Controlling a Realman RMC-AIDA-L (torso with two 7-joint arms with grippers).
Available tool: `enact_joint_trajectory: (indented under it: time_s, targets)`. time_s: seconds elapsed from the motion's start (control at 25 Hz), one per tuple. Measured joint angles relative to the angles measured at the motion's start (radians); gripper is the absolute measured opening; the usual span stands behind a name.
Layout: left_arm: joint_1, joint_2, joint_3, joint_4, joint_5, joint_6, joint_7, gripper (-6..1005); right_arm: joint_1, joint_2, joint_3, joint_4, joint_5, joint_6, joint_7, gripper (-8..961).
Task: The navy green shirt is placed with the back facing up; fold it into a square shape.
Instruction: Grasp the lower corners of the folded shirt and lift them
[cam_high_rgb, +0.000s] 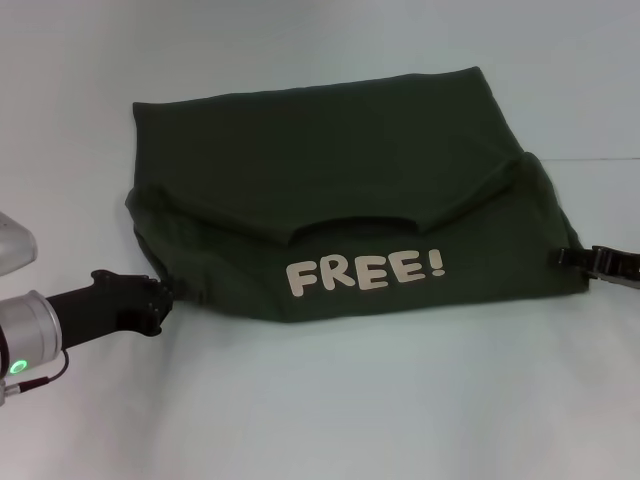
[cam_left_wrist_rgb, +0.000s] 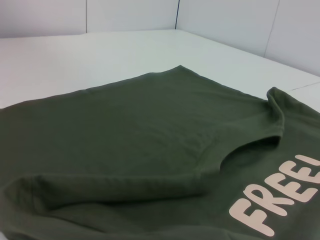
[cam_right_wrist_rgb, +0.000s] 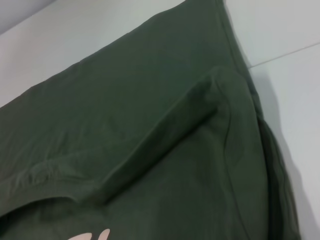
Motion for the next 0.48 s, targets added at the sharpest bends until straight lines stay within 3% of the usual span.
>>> enact_joint_trajectory:
  time_s: [0.48]
  targets:
    - [-0.004,0.003,0.0,0.0,0.003,-0.009,0.0,3,0.01,0.019,-0.009,0.006,0.0,0.008,0.0,554]
